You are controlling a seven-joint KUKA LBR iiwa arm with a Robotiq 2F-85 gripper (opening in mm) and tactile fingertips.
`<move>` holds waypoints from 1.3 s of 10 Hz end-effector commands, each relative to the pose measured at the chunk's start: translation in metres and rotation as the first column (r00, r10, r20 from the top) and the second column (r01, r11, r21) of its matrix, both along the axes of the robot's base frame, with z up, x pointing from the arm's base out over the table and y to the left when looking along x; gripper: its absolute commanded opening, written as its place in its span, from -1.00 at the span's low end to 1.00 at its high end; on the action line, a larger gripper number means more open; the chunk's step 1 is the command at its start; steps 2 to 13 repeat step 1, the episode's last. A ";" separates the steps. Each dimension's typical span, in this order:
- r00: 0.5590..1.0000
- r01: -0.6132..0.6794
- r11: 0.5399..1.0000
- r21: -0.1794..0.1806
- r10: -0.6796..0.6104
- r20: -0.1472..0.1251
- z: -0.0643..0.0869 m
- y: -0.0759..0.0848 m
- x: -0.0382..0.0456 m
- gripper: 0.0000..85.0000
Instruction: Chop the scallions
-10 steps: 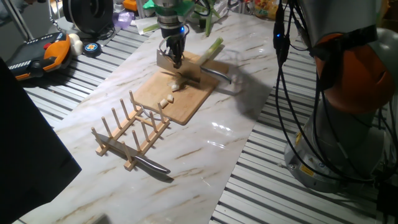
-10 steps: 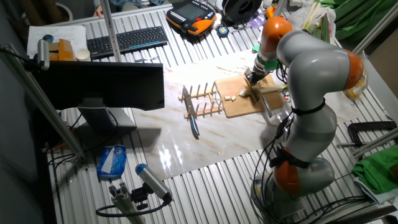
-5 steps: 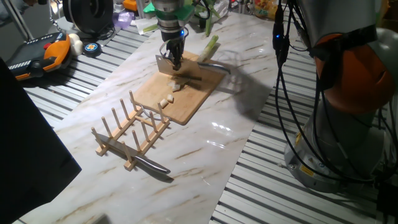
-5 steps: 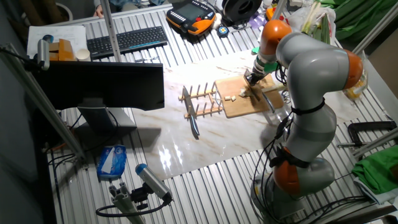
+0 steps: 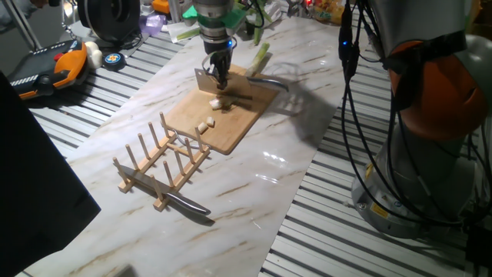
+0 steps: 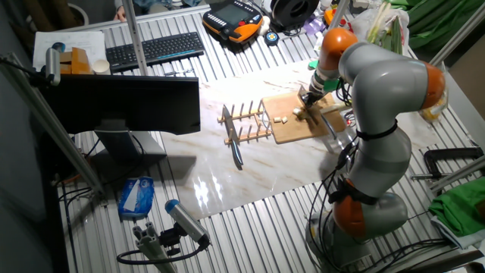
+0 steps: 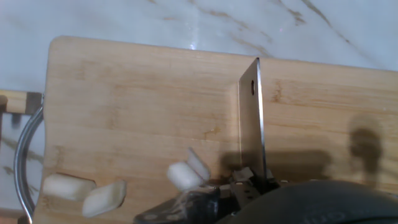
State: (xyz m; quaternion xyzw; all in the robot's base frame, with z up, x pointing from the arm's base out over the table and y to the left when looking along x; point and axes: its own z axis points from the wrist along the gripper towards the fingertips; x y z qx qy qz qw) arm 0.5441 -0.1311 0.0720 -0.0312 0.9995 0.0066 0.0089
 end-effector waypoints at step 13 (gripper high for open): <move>1.000 0.001 1.000 -0.001 -0.001 0.003 0.002 0.000 0.0009 -0.98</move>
